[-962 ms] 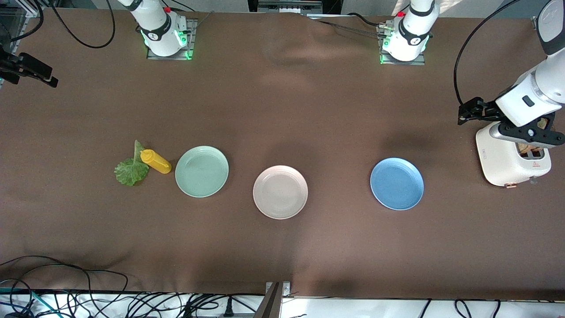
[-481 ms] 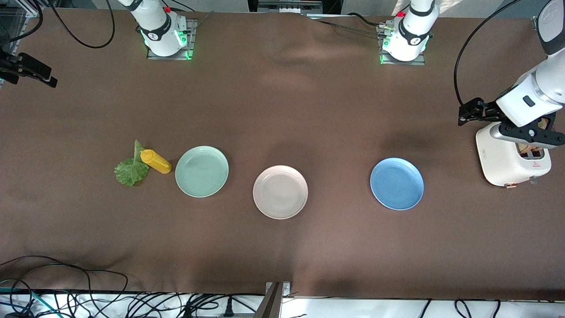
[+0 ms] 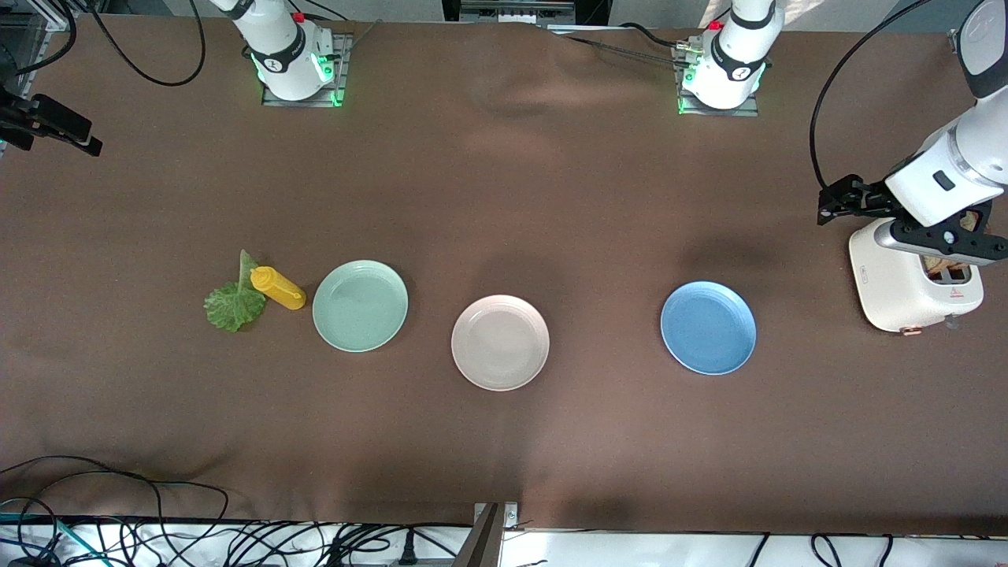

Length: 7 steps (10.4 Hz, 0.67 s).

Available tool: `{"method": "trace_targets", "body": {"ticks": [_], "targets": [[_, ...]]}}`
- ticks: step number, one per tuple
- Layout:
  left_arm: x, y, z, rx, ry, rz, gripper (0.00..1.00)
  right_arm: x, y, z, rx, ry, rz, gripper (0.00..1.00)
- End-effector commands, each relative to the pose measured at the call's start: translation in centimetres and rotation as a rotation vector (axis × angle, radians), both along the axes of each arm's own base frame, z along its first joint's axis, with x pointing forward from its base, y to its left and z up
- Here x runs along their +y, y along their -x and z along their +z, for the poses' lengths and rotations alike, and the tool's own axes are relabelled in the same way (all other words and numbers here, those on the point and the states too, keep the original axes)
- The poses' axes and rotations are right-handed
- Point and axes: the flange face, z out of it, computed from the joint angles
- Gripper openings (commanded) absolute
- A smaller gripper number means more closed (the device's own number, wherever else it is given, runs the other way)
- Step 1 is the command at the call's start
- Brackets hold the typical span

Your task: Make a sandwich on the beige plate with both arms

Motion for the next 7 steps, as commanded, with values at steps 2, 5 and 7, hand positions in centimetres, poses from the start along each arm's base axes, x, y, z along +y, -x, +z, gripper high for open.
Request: {"method": "trace_targets", "body": {"ticks": [2,5,7], "targets": [[-0.10,-0.31,0.31,-0.007,0.017,0.003,1.00,-0.15,-0.20,0.50,-0.009,-0.021,-0.012,1.00],[-0.09,-0.52,-0.22,0.002,0.017,0.002,1.00,-0.17,-0.20,0.50,-0.009,-0.020,-0.011,1.00],[-0.24,-0.64,-0.58,0.008,0.016,-0.001,1.00,-0.15,-0.20,0.50,-0.009,-0.021,-0.011,1.00]]}}
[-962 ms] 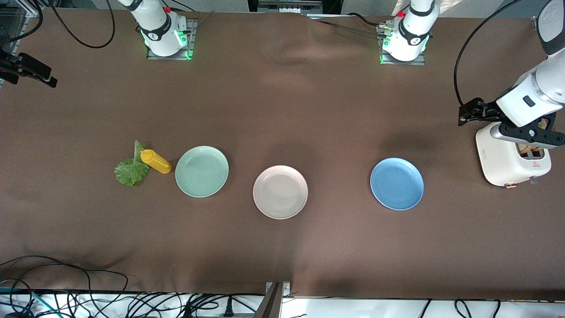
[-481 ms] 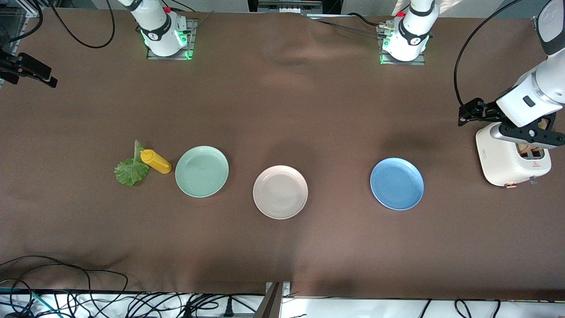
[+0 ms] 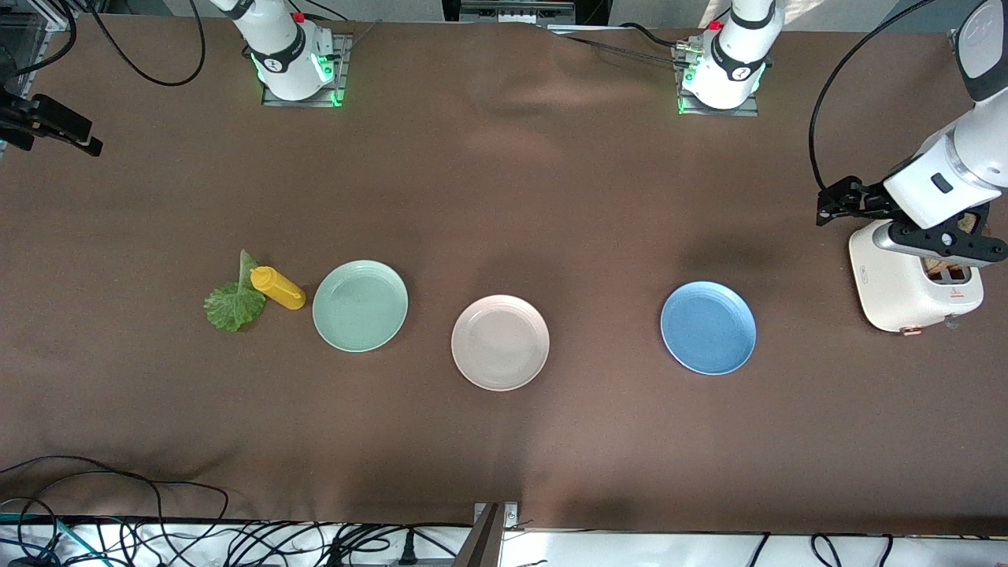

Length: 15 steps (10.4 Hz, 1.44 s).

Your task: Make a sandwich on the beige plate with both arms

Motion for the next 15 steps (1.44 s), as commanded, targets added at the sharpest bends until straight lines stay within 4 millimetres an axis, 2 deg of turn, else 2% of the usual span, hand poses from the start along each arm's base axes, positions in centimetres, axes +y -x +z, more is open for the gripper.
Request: {"method": "trace_targets", "body": {"ticks": [1,6,8,9,10,12,14,15], "targets": [[0.0,-0.4,0.1,-0.004,0.016,-0.004,1.00,-0.2,-0.2,0.5,-0.007,-0.017,-0.010,1.00],[0.2,-0.5,0.0,-0.001,0.016,-0.004,1.00,-0.2,-0.2,0.5,-0.012,-0.017,-0.011,1.00],[1.1,-0.5,-0.5,0.005,-0.019,0.000,1.00,-0.2,-0.3,0.6,-0.016,-0.016,-0.011,1.00],[2.8,-0.7,-0.7,0.008,-0.045,0.017,1.00,-0.2,-0.3,0.6,-0.017,-0.016,-0.011,1.00],[3.7,-0.9,-1.7,0.026,-0.049,0.030,1.00,-0.2,-0.3,0.6,-0.017,-0.016,-0.011,1.00],[7.3,-1.2,-4.1,0.075,-0.072,0.078,1.00,-0.3,-0.3,0.6,-0.017,-0.016,-0.012,1.00],[10.4,-0.9,-5.7,0.133,-0.121,0.110,1.00,-0.2,-0.3,0.6,-0.016,-0.016,-0.012,1.00],[11.4,-1.1,-6.8,0.153,-0.124,0.121,1.00,-0.2,-0.3,0.6,-0.016,-0.016,-0.012,1.00]]}}
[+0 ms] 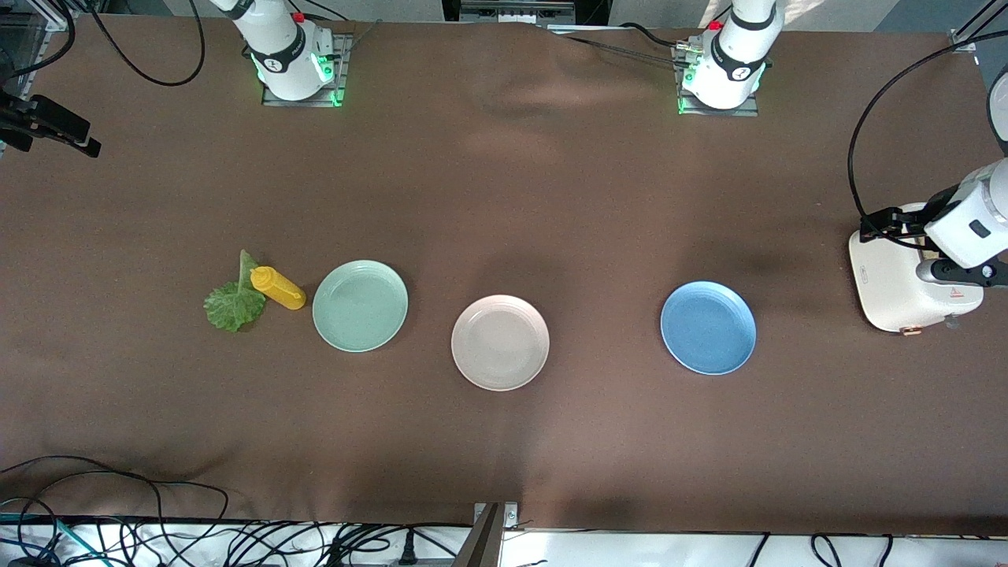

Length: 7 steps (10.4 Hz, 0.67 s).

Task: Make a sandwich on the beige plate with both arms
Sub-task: 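Move the left gripper to the toaster and grasp a bread slice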

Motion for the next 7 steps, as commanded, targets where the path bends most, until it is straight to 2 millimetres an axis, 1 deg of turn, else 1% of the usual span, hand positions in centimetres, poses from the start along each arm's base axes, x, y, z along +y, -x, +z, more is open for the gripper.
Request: {"method": "trace_targets", "body": {"ticks": [1,3,5,6,7], "targets": [[3.0,0.1,-1.0,0.031,-0.016,0.027,1.00,0.0,-0.2,0.5,-0.008,-0.017,-0.009,1.00],[6.6,0.1,-2.6,0.045,-0.002,0.053,1.00,0.1,-0.2,0.5,-0.008,-0.016,-0.006,1.00],[10.6,0.4,-4.2,0.040,0.032,-0.010,1.00,0.0,-0.2,0.5,-0.006,-0.016,-0.008,1.00],[12.1,0.7,-5.2,0.055,0.040,0.003,1.00,0.0,-0.2,0.5,-0.008,-0.016,-0.008,1.00],[14.6,1.1,-6.8,0.066,0.044,0.030,1.00,-0.1,-0.2,0.5,-0.008,-0.016,-0.008,1.00]]}}
